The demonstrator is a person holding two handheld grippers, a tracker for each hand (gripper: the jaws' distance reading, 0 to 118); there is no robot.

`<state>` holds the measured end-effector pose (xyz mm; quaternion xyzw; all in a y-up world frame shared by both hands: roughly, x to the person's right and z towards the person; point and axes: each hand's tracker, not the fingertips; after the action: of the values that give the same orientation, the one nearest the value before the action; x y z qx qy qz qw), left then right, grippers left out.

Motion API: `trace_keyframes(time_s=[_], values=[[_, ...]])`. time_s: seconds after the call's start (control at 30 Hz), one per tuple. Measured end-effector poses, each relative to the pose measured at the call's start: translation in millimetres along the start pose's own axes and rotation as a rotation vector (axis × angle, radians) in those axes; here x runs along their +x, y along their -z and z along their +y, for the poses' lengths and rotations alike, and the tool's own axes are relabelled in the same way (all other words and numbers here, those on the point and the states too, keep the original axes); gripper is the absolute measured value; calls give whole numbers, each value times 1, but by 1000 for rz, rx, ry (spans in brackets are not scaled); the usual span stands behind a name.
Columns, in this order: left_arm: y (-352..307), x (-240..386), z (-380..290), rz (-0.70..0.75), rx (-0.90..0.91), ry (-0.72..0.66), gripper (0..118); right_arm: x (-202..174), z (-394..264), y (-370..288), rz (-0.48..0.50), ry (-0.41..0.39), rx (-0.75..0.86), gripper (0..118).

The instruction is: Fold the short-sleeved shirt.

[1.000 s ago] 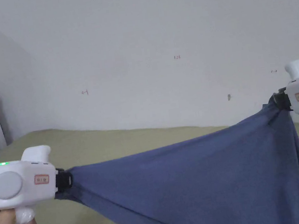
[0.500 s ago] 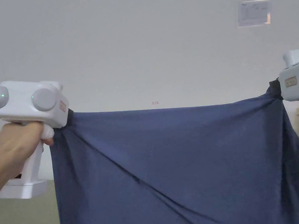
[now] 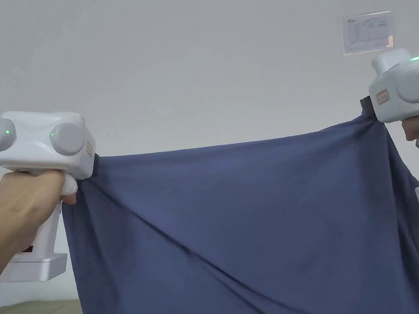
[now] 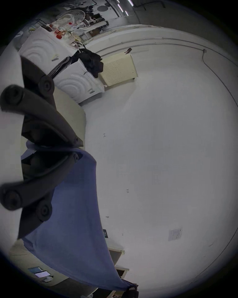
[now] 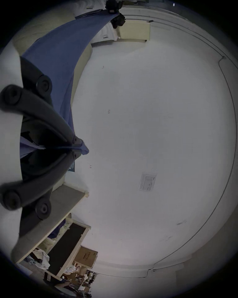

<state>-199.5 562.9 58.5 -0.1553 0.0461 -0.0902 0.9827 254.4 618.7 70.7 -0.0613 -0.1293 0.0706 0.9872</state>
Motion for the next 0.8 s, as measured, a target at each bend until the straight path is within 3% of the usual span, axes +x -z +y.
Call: trace_keyframes(time_s=[0.4,0.6,0.8], values=[[110,31,-16,63,13,-2,4,-38,-14,95,-48,-24,-14,0],[162,46,-85,42,-91,-1,4,-53,-93,131,-13,-28,-145,0],[197,66,-193,-16,-238,63,4,-69,-219,145,24,-36,-306,0]])
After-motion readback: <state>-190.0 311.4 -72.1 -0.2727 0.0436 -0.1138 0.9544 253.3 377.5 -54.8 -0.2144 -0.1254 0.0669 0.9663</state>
